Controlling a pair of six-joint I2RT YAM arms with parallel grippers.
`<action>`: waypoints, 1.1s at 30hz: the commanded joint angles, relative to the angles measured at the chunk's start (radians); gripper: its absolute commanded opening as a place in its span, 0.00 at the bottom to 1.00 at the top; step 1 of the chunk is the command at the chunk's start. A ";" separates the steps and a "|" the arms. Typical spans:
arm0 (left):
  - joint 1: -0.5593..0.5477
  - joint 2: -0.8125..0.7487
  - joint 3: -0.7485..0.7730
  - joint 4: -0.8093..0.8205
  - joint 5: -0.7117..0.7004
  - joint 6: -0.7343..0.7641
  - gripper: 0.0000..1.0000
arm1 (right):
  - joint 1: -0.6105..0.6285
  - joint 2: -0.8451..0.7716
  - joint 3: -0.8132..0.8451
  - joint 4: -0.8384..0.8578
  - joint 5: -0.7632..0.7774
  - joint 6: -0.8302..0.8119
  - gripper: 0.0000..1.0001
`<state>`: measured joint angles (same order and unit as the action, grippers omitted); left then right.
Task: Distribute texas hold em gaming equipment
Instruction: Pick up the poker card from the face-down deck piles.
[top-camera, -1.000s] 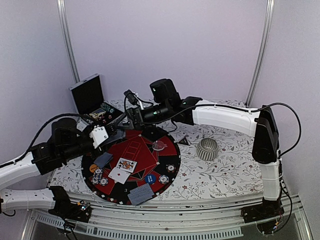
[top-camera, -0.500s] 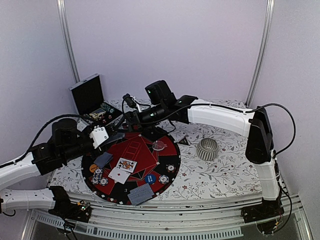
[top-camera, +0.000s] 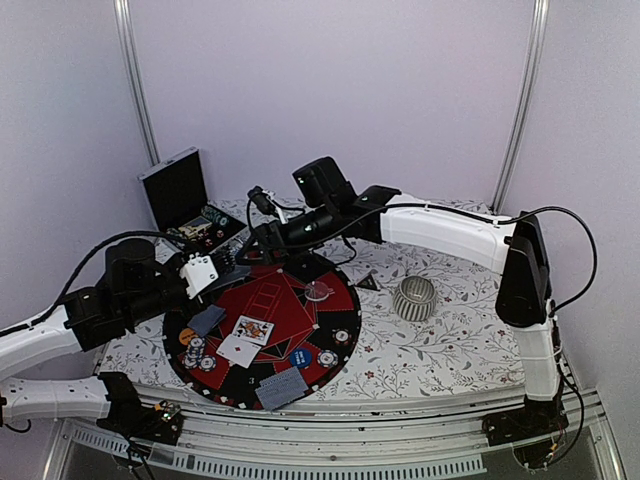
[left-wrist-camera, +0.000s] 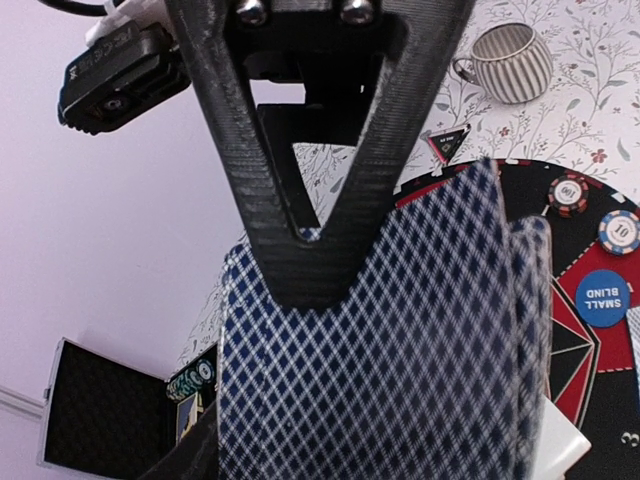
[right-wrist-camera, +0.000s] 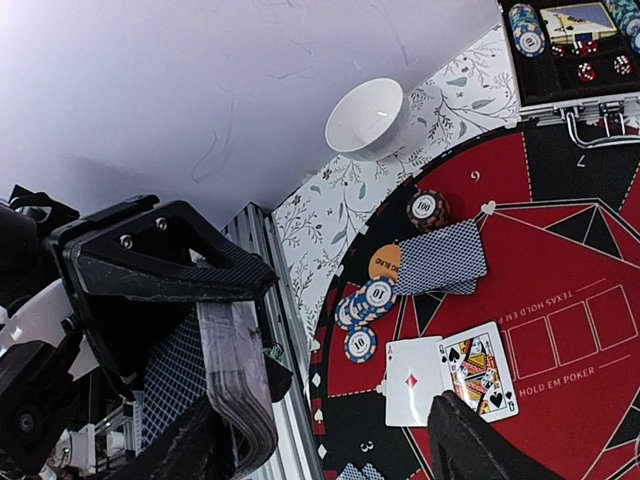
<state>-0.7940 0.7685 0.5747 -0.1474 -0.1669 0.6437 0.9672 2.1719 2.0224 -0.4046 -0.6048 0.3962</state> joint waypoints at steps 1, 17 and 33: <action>-0.011 -0.012 -0.001 0.045 -0.006 0.001 0.50 | -0.010 -0.043 0.021 -0.035 -0.036 -0.012 0.65; -0.011 -0.008 -0.002 0.045 -0.007 -0.001 0.50 | -0.008 -0.084 0.025 -0.025 -0.113 0.020 0.33; -0.010 -0.010 -0.002 0.043 -0.007 -0.003 0.50 | -0.004 -0.083 0.030 -0.026 -0.151 0.042 0.03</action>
<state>-0.7948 0.7685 0.5747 -0.1390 -0.1692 0.6437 0.9657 2.1319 2.0228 -0.4267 -0.7319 0.4328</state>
